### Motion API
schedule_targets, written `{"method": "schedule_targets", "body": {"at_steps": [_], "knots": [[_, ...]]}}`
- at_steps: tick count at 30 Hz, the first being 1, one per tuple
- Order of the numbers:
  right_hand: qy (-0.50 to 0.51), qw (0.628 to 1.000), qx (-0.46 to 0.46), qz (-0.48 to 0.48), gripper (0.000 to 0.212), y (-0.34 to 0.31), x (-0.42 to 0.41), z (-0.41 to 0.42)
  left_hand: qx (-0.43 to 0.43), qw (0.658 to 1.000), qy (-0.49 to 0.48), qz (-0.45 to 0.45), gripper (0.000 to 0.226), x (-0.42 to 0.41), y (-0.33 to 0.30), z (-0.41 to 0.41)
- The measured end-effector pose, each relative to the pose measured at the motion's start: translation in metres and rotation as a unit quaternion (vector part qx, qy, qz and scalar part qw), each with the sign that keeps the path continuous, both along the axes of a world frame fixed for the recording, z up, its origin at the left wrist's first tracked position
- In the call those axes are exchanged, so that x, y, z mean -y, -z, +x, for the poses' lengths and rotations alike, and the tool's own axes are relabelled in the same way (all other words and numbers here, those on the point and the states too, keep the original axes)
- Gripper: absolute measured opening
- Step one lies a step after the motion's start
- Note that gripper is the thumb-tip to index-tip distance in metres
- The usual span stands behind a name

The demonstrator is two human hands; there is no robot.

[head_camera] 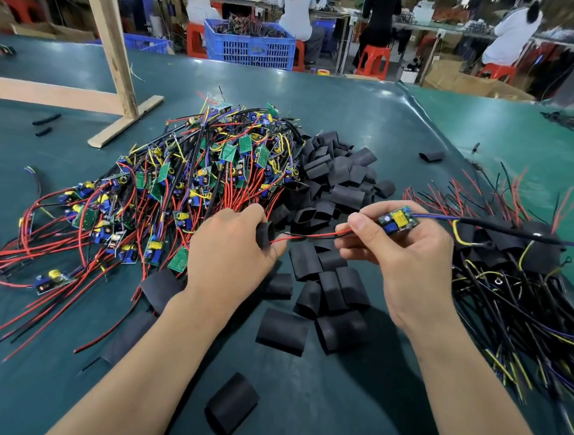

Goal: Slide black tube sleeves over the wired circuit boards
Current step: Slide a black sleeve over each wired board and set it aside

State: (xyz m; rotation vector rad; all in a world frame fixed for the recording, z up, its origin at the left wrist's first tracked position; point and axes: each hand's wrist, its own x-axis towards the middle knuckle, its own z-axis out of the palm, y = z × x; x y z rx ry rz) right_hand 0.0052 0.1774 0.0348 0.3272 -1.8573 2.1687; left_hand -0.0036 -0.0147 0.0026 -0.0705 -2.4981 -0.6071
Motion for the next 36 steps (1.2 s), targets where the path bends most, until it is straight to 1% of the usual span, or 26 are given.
{"method": "schedule_targets", "body": {"at_steps": [5, 15, 19, 22, 26, 28, 30, 32, 33, 35, 36], "knots": [[-0.019, 0.999, -0.037, 0.023, 0.009, -0.002, 0.002, 0.005, -0.016, 1.0, -0.013, 0.019, 0.043, 0.0, 0.002, 0.0], [-0.036, 0.997, -0.053, 0.038, 0.01, -0.003, 0.004, 0.008, -0.013, 0.998, -0.057, 0.018, 0.04, 0.001, 0.005, -0.003], [-0.037, 0.997, -0.055, 0.039, 0.009, -0.004, 0.003, 0.009, -0.031, 0.997, -0.069, 0.021, 0.038, 0.002, 0.004, -0.003], [-0.029, 0.998, -0.042, 0.04, 0.009, -0.003, 0.004, 0.007, -0.044, 0.998, -0.035, 0.015, 0.04, 0.001, 0.002, -0.002], [-0.001, 0.999, -0.005, 0.045, 0.01, 0.004, 0.009, 0.004, -0.028, 0.999, 0.02, -0.011, 0.042, -0.003, -0.001, 0.002], [0.02, 0.998, 0.006, 0.061, 0.011, 0.008, 0.012, 0.003, 0.004, 0.998, 0.061, -0.022, 0.042, -0.005, -0.004, 0.003], [0.045, 0.992, 0.014, 0.114, 0.011, 0.012, 0.016, 0.004, 0.051, 0.992, 0.114, -0.007, 0.04, -0.009, -0.006, 0.005], [0.033, 0.99, 0.028, 0.133, 0.013, 0.014, 0.019, 0.005, 0.081, 0.984, 0.162, 0.004, 0.038, -0.013, -0.009, 0.007], [0.021, 0.991, 0.038, 0.128, 0.014, 0.013, 0.02, 0.005, 0.079, 0.981, 0.178, -0.007, 0.038, -0.014, -0.01, 0.009], [-0.002, 0.992, 0.074, 0.102, 0.026, 0.01, 0.019, 0.003, 0.064, 0.976, 0.204, -0.032, 0.041, -0.014, -0.011, 0.011], [-0.013, 0.992, 0.093, 0.081, 0.032, 0.009, 0.018, 0.002, 0.068, 0.972, 0.222, -0.027, 0.045, -0.014, -0.012, 0.012]]}}
